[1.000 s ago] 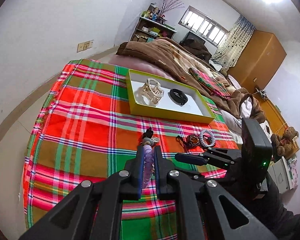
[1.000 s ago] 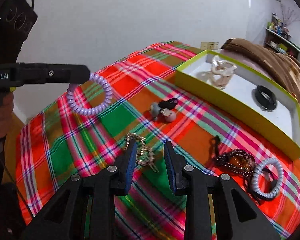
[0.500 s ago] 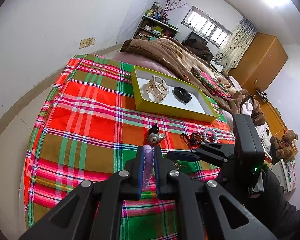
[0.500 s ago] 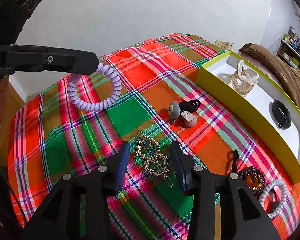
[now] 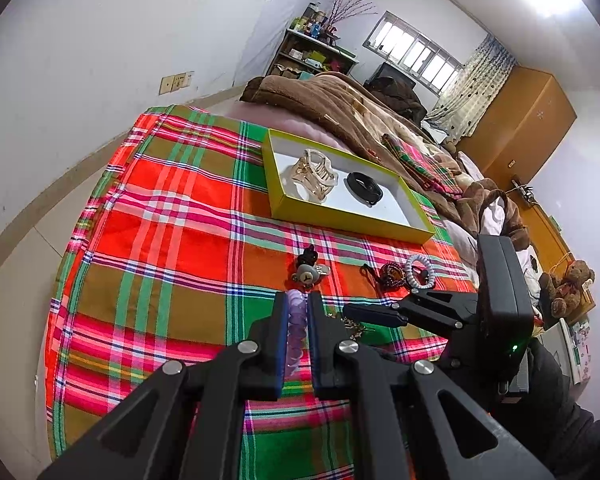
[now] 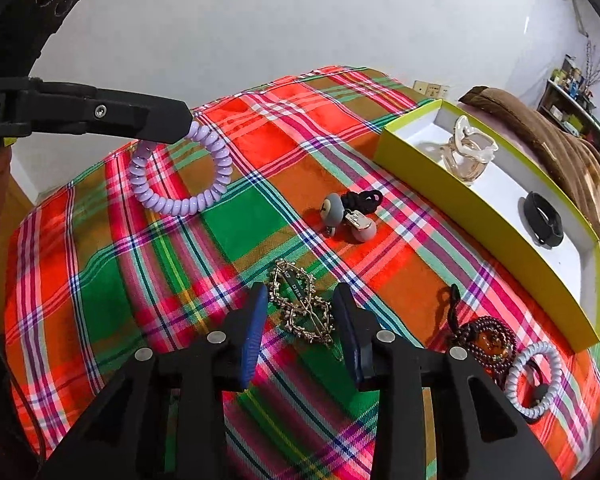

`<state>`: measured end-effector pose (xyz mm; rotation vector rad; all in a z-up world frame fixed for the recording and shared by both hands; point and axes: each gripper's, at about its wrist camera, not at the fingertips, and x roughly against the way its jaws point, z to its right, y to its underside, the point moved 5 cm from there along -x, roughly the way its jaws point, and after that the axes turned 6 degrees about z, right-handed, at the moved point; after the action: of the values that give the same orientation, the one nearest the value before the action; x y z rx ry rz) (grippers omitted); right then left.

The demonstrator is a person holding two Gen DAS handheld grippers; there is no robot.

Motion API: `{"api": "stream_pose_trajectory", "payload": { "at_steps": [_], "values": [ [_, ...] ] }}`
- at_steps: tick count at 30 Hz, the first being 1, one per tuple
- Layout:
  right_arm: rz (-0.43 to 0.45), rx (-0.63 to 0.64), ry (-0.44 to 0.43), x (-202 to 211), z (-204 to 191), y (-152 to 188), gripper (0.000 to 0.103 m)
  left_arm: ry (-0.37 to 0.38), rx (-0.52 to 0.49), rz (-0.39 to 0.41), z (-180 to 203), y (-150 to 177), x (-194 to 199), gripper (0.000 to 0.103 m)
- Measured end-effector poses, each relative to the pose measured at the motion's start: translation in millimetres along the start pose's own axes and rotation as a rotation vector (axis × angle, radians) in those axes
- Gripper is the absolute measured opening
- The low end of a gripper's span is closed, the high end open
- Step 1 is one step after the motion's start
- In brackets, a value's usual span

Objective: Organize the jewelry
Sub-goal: 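Carry the purple coil and gold hair clip with both tools over the box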

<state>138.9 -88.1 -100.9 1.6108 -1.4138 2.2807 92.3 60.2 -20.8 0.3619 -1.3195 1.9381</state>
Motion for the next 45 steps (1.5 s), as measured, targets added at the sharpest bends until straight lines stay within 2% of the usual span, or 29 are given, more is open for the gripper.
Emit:
{"api": "stream_pose_trajectory", "payload": {
  "at_steps": [10, 19, 30, 45],
  "values": [
    [0.06, -0.093, 0.039, 23, 12, 5, 0.035, 0.003, -0.007, -0.002, 5, -1, -1, 0.01],
    [0.119, -0.15, 0.084, 41, 32, -4, 0.035, 0.019, -0.036, 0.005, 20, -17, -6, 0.01],
    [0.171, -0.208, 0.159, 66, 70, -18, 0.035, 0.055, -0.105, 0.022, 49, -55, -20, 0.01],
    [0.183, -0.311, 0.243, 85, 134, -23, 0.035, 0.126, -0.166, 0.024, 92, -106, -61, 0.01]
  ]
}}
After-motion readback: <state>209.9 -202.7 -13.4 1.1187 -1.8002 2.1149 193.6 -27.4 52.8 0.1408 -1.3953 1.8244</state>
